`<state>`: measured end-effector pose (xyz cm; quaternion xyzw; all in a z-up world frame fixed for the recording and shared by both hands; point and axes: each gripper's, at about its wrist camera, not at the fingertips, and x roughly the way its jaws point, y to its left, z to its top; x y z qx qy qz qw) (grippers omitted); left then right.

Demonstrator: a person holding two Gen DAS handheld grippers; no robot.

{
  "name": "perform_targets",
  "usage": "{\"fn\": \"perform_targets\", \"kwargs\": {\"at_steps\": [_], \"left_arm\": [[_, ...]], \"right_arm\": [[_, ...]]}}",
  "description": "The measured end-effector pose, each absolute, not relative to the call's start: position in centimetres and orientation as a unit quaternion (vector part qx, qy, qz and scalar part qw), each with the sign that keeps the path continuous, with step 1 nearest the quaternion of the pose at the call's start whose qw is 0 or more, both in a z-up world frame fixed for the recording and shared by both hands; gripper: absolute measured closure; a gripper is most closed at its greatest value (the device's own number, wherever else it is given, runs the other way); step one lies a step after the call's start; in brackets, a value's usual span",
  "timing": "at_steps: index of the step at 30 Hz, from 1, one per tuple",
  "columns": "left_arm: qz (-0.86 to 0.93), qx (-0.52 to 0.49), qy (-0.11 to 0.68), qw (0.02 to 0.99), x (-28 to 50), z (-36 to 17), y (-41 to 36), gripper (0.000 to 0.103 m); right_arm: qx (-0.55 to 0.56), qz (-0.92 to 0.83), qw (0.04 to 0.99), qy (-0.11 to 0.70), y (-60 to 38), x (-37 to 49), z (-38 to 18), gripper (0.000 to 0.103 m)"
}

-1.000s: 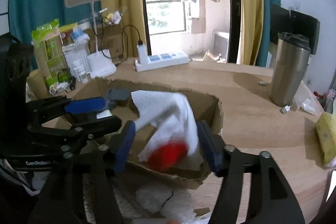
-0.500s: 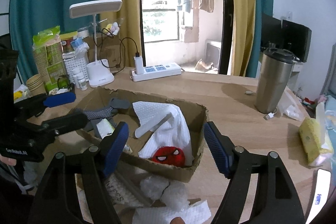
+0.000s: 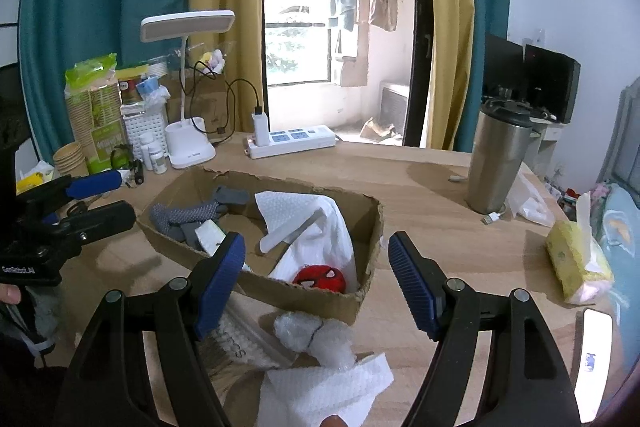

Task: Organize soft objects
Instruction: 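Open both tools to release the tissue pack and plush into the box, then grasp the brown plush bear with the left tool while the right tool grasps the bubble wrap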

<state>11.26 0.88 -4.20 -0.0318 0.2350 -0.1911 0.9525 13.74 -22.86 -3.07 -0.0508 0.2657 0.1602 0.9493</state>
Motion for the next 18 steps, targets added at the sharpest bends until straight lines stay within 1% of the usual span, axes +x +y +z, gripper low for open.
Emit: {"fn": "perform_targets", "kwargs": {"at_steps": [18], "left_arm": [[-0.188, -0.030, 0.281, 0.941, 11.2, -7.3, 0.4, 0.016]], "right_arm": [[-0.037, 0.144, 0.939, 0.309, -24.6, 12.9, -6.5, 0.026]]}}
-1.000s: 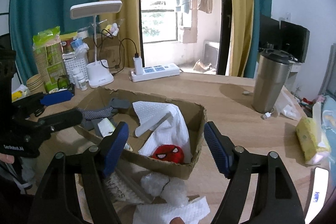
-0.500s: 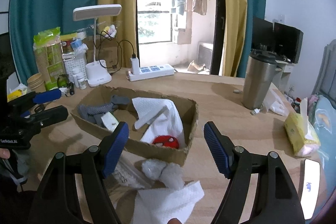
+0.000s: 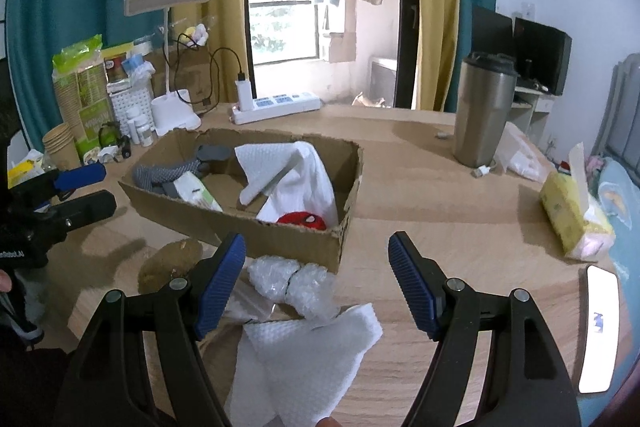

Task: Organize soft objects
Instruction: 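Grasp the brown plush bear with the left tool while the right tool grasps the bubble wrap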

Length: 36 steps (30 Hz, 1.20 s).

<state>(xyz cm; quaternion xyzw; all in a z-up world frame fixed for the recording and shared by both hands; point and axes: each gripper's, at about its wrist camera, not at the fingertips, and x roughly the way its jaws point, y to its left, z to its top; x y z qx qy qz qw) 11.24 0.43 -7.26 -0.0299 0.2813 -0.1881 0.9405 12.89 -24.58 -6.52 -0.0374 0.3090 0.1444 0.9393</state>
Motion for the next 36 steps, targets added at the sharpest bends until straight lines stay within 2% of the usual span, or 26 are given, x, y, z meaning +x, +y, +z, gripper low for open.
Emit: {"fn": "perform_targets", "kwargs": {"at_steps": [20, 36], "left_arm": [[-0.202, -0.011, 0.342, 0.917, 12.4, -10.8, -1.6, 0.016], [-0.188, 0.038, 0.400, 0.896, 13.3, -12.7, -3.8, 0.017]], "right_arm": [[-0.015, 0.172, 0.920, 0.352, -22.8, 15.3, -10.8, 0.026], [-0.024, 0.187, 0.916, 0.355, -22.5, 15.2, -11.2, 0.042]]}}
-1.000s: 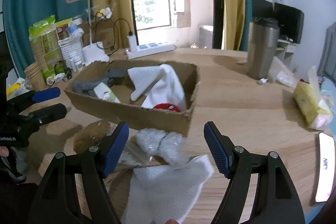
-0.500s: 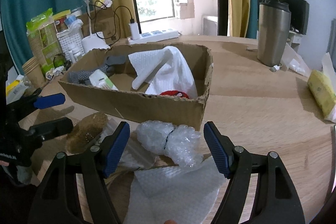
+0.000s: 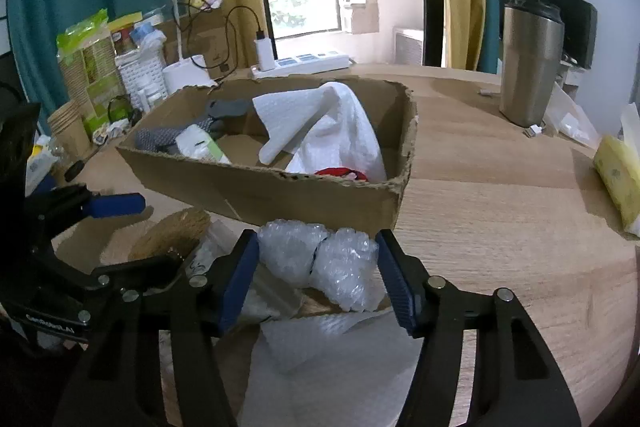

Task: Organize soft objects
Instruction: 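Grasp the brown plush bear with the left tool while the right tool grasps the bubble wrap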

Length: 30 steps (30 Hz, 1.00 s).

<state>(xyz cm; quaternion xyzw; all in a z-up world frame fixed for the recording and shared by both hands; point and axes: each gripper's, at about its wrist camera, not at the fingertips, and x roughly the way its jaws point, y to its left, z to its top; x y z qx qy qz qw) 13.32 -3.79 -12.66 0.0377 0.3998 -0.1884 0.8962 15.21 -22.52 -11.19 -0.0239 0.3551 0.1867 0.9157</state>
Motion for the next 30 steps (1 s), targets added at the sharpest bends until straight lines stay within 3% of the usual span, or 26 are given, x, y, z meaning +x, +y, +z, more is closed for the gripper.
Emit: {"fn": "perform_targets", "kwargs": {"at_steps": [5, 6, 10, 15, 30], "left_arm": [[-0.205, 0.044, 0.401, 0.892, 13.1, -12.6, -4.2, 0.041], [-0.206, 0.047, 0.402, 0.891, 13.1, -12.7, -4.3, 0.051], [-0.213, 0.046, 0.402, 0.889, 12.9, -12.8, -4.3, 0.060], [-0.221, 0.037, 0.393, 0.892, 12.5, -12.2, -3.8, 0.064], [-0.229, 0.020, 0.344, 0.911, 10.6, -9.5, -2.1, 0.065]], "right_arm": [[-0.029, 0.191, 0.916, 0.350, -22.3, 15.1, -11.1, 0.045], [-0.030, 0.192, 0.916, 0.350, -22.2, 15.0, -11.1, 0.046], [-0.034, 0.196, 0.918, 0.344, -22.2, 14.8, -10.9, 0.047], [-0.035, 0.199, 0.921, 0.333, -22.3, 14.5, -10.3, 0.048], [-0.044, 0.213, 0.927, 0.305, -21.5, 13.5, -7.7, 0.048]]}}
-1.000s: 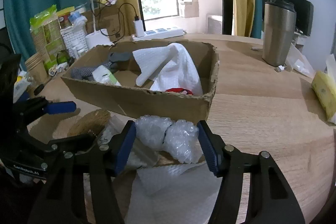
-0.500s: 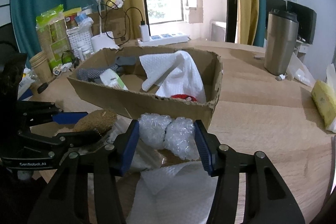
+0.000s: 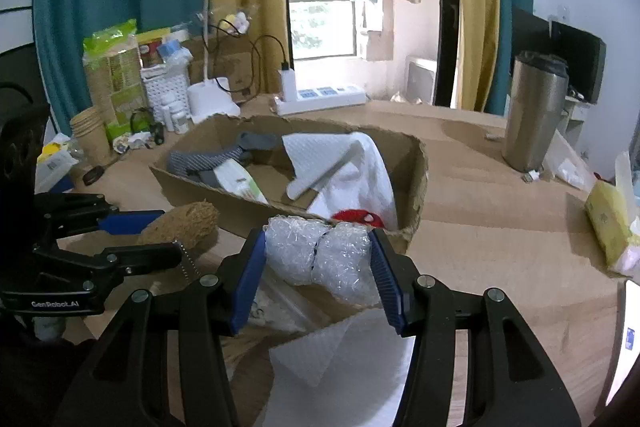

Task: Organize soft objects
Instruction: 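Grasp the brown plush bear with the left tool while the right tool grasps the bubble wrap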

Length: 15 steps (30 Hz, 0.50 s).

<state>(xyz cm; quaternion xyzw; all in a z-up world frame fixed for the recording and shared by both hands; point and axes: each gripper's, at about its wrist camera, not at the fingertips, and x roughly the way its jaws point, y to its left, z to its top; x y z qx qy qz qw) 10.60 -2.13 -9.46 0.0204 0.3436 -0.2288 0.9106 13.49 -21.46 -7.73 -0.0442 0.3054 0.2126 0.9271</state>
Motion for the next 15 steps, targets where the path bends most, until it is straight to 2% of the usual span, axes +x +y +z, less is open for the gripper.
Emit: {"fn": "perform_targets", "kwargs": {"at_steps": [15], "left_arm": [[-0.221, 0.004, 0.293, 0.930, 9.3, -6.4, 0.0, 0.064]], "right_arm": [[-0.052, 0.240, 0.932, 0.268, -20.0, 12.9, -4.7, 0.048]]}}
